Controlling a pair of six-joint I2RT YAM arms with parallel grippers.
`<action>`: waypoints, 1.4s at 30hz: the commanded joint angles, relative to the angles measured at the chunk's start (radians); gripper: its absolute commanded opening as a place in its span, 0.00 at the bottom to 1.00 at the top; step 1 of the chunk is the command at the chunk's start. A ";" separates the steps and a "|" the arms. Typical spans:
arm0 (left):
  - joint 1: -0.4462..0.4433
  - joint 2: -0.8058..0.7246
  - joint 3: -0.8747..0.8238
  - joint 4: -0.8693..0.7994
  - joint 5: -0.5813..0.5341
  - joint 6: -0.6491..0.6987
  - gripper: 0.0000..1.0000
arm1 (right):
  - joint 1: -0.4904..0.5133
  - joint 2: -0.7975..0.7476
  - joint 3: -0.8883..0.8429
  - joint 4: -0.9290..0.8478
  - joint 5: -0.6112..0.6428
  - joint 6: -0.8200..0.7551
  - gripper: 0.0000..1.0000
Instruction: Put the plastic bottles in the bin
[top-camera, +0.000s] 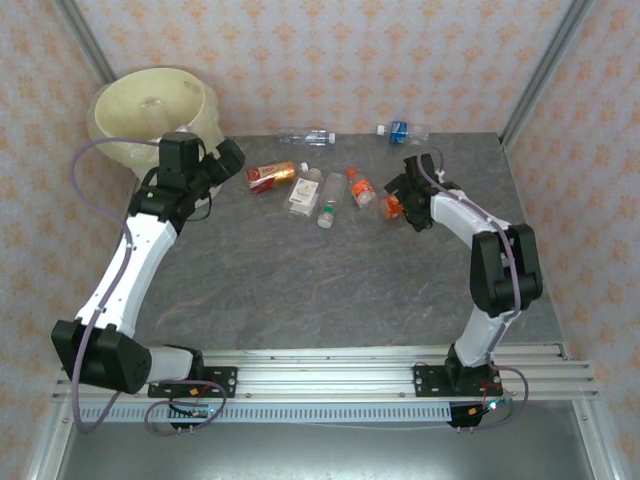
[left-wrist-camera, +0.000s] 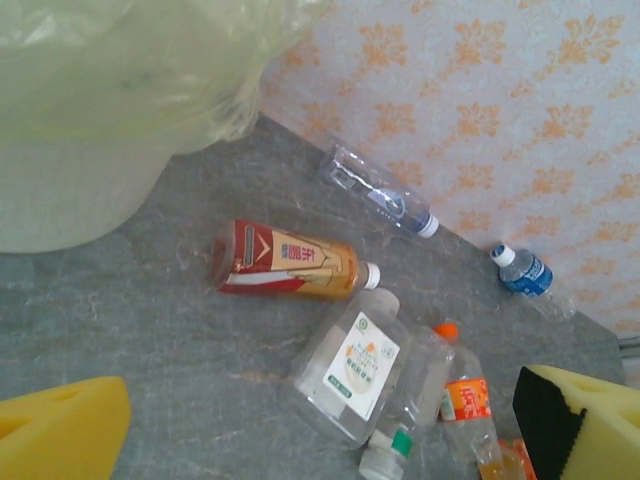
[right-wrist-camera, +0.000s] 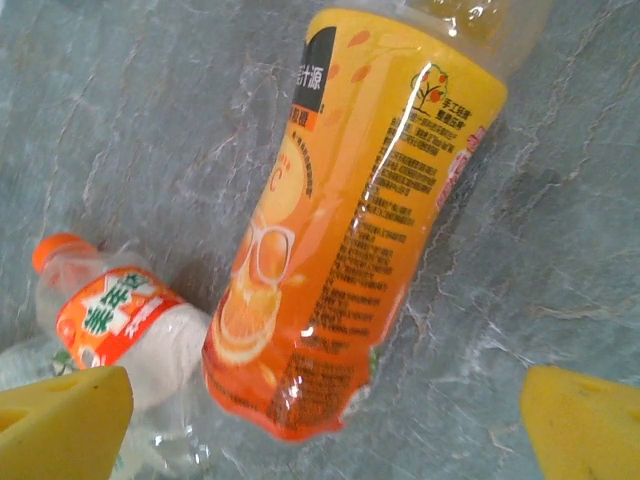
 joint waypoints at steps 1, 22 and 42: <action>-0.002 -0.067 -0.053 0.010 0.042 -0.015 1.00 | 0.005 0.065 0.083 -0.097 0.055 0.108 0.99; -0.003 -0.166 -0.227 0.013 0.044 -0.018 1.00 | 0.011 0.202 0.125 -0.068 0.071 0.152 0.77; -0.060 -0.063 -0.237 0.166 0.170 -0.042 1.00 | 0.031 -0.325 -0.419 0.302 0.018 -0.288 0.41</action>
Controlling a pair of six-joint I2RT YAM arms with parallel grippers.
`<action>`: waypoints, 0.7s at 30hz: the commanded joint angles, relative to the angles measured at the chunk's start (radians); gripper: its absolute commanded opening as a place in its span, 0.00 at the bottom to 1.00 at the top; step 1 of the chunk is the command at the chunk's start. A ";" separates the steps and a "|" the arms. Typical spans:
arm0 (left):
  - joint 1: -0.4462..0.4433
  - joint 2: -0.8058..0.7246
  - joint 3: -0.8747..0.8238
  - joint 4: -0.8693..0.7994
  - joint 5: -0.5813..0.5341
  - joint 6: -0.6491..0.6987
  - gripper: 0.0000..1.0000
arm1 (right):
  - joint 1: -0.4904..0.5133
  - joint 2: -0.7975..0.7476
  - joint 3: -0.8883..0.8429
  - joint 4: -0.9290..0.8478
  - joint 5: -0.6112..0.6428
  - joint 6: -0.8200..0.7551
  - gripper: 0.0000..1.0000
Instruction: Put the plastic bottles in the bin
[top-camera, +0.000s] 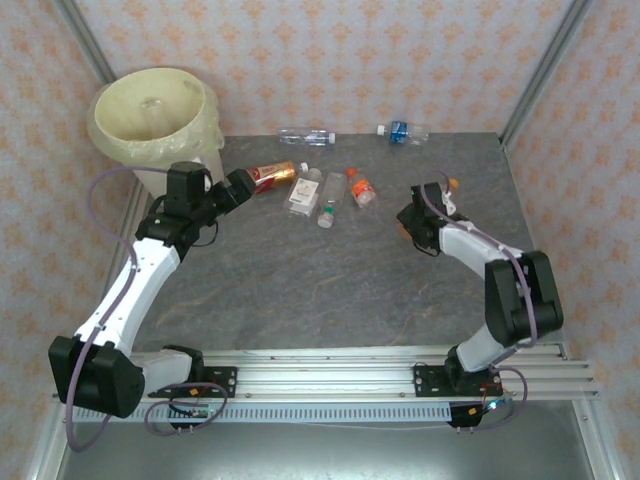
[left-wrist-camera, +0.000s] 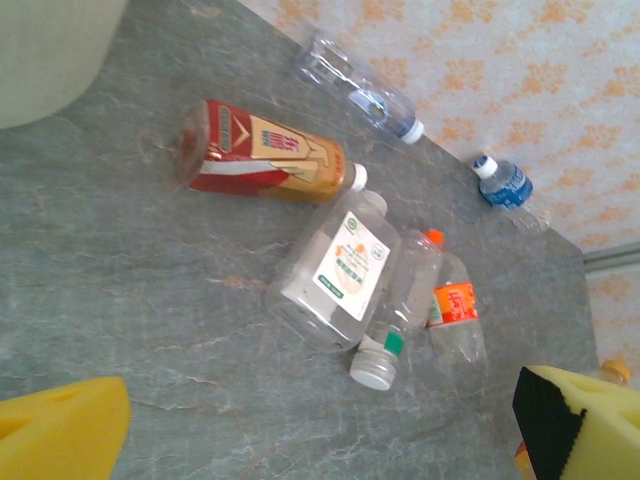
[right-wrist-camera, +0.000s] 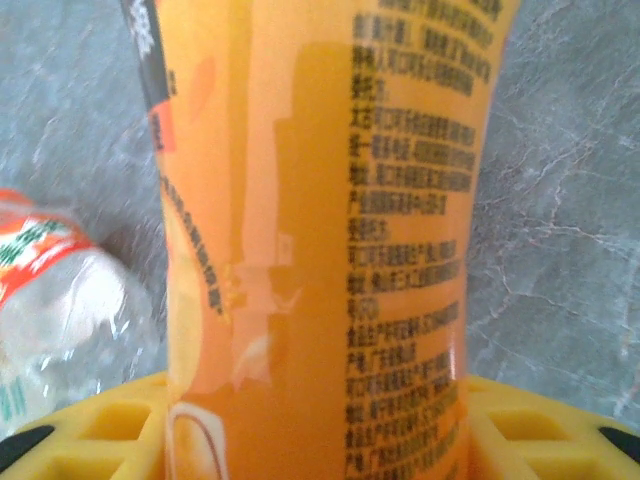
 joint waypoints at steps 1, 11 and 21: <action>-0.033 0.034 0.005 0.071 0.041 -0.012 1.00 | 0.025 -0.083 -0.046 0.088 -0.035 -0.193 0.41; -0.182 0.149 0.101 0.182 0.156 0.058 1.00 | 0.135 -0.246 -0.133 0.317 -0.307 -0.528 0.38; -0.342 0.291 0.239 0.248 0.299 0.168 1.00 | 0.187 -0.252 -0.141 0.418 -0.511 -0.602 0.38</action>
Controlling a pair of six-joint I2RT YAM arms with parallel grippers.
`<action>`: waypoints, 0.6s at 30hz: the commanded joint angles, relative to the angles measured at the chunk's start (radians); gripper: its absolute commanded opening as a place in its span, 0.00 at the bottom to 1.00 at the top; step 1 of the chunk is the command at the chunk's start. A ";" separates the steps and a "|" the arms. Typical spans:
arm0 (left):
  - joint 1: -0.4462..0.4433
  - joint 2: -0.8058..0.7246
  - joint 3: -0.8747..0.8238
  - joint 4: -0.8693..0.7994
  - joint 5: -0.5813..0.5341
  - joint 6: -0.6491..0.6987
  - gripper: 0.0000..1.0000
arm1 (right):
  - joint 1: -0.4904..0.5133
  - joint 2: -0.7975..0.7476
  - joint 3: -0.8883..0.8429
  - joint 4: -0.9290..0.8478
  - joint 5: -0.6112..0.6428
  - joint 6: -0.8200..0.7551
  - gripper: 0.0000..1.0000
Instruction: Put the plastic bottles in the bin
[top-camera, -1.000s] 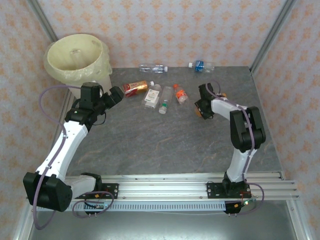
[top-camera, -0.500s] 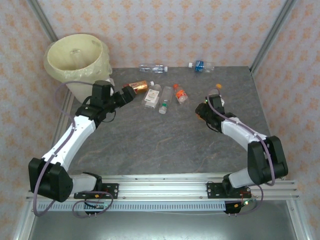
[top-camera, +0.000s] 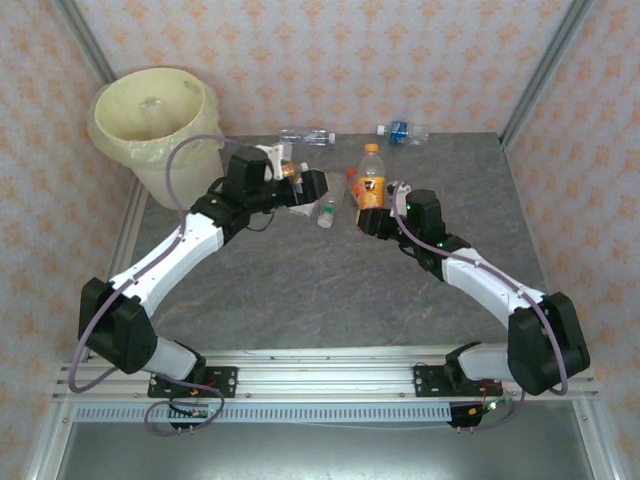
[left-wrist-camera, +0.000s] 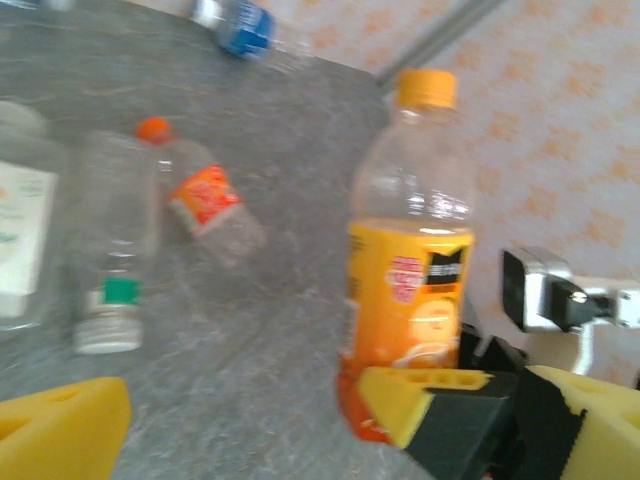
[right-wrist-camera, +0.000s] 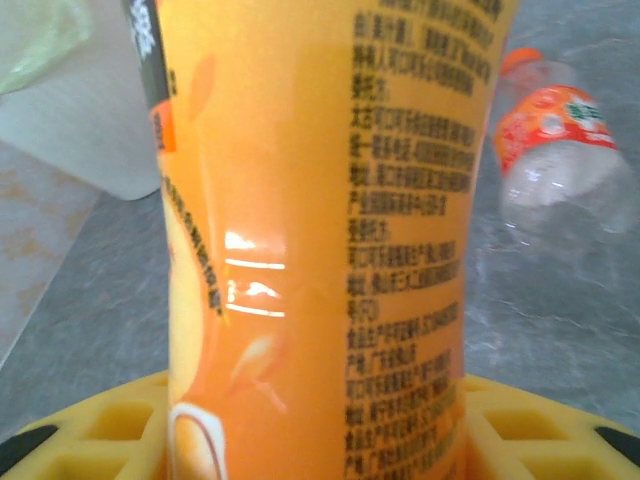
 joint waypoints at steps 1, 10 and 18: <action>-0.051 0.042 0.058 0.049 0.042 0.057 1.00 | 0.029 -0.023 -0.021 0.116 -0.074 -0.067 0.38; -0.108 0.157 0.129 0.062 -0.070 -0.033 1.00 | 0.114 -0.018 -0.007 0.131 -0.045 -0.167 0.38; -0.110 0.231 0.153 0.048 -0.156 -0.092 0.93 | 0.198 -0.011 0.037 0.077 -0.008 -0.265 0.39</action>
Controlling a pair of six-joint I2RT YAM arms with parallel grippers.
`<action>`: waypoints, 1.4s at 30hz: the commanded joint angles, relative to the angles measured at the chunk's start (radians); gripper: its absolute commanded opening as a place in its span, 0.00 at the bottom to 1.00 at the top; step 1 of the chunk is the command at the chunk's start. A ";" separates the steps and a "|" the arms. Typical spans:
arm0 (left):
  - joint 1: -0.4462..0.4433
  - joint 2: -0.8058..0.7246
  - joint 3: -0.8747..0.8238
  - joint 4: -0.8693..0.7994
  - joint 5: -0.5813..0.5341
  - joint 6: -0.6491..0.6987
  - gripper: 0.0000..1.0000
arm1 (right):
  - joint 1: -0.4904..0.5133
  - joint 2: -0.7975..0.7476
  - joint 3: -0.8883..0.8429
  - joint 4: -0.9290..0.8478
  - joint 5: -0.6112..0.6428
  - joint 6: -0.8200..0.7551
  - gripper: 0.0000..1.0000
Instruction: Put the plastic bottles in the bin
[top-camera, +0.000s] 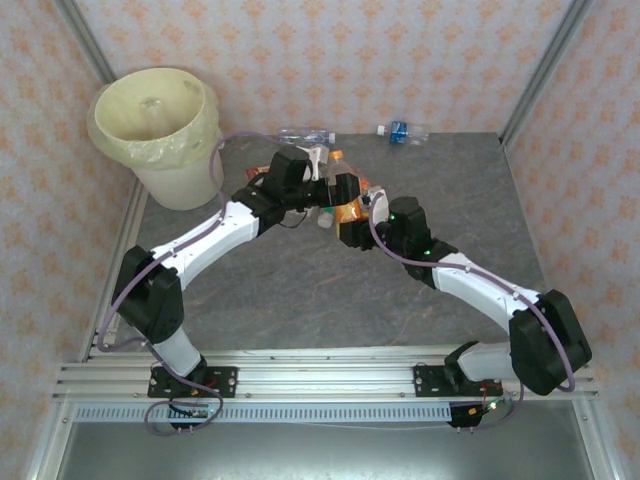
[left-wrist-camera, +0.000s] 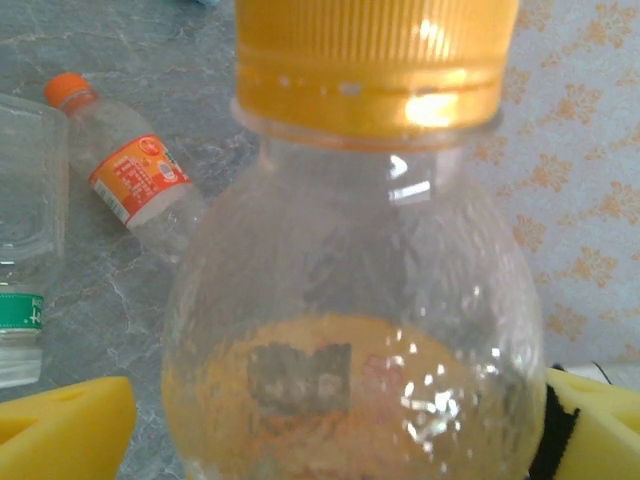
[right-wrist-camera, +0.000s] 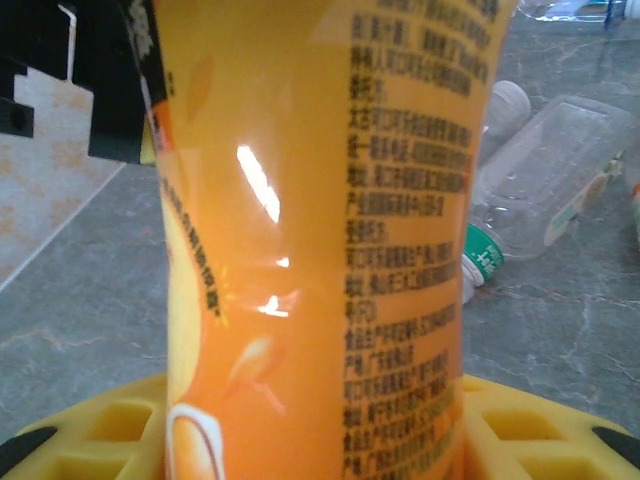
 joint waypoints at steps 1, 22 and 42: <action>-0.005 0.022 0.019 0.021 -0.084 -0.043 0.89 | 0.060 -0.012 0.044 0.032 -0.021 -0.090 0.40; 0.023 -0.060 -0.046 0.037 -0.205 -0.064 0.55 | 0.063 -0.114 -0.041 0.016 0.143 -0.036 0.99; 0.110 -0.213 -0.009 -0.095 -0.394 0.072 0.55 | 0.062 -0.278 -0.133 0.009 0.513 0.024 0.99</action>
